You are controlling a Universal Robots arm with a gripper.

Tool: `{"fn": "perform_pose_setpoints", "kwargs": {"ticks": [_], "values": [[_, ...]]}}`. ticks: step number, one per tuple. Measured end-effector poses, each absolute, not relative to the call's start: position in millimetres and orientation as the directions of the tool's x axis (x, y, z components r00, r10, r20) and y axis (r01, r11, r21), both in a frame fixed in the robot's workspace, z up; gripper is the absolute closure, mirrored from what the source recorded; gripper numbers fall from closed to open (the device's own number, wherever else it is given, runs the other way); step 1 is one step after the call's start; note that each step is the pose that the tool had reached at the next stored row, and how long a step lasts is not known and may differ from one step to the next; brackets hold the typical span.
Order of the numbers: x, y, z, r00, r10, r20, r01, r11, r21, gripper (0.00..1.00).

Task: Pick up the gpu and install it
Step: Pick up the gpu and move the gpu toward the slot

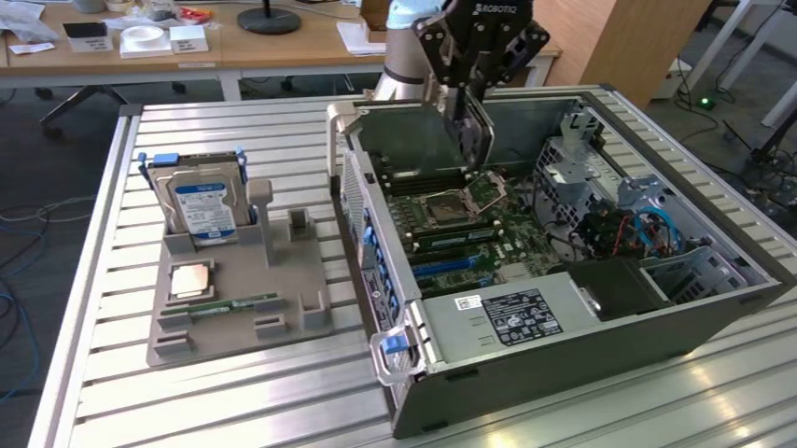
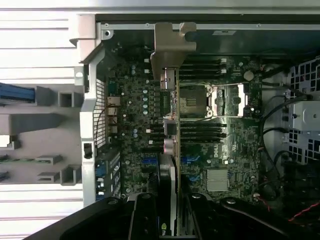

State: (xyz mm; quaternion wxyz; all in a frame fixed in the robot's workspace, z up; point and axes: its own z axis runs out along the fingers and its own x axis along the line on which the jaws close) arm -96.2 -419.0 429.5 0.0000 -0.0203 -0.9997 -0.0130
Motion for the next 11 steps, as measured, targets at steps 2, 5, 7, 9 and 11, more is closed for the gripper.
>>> {"fn": "perform_pose_setpoints", "kwargs": {"ticks": [2, 5, 7, 9, 11], "values": [[-87.3, -418.4, 429.6, -0.999, 0.041, 0.001, 0.041, 0.999, 0.026, 0.73], [-74.2, -417.4, 429.6, -0.999, 0.041, 0.001, 0.041, 0.999, 0.026, 0.73], [-65.6, -416.6, 429.6, -0.999, 0.041, 0.001, 0.041, 0.999, 0.026, 0.73], [-57.0, -415.9, 429.5, -0.999, 0.040, 0.001, 0.040, 0.999, 0.026, 0.73], [-47.8, -415.2, 429.6, -0.999, 0.040, 0.001, 0.041, 0.999, 0.026, 0.73]]}}
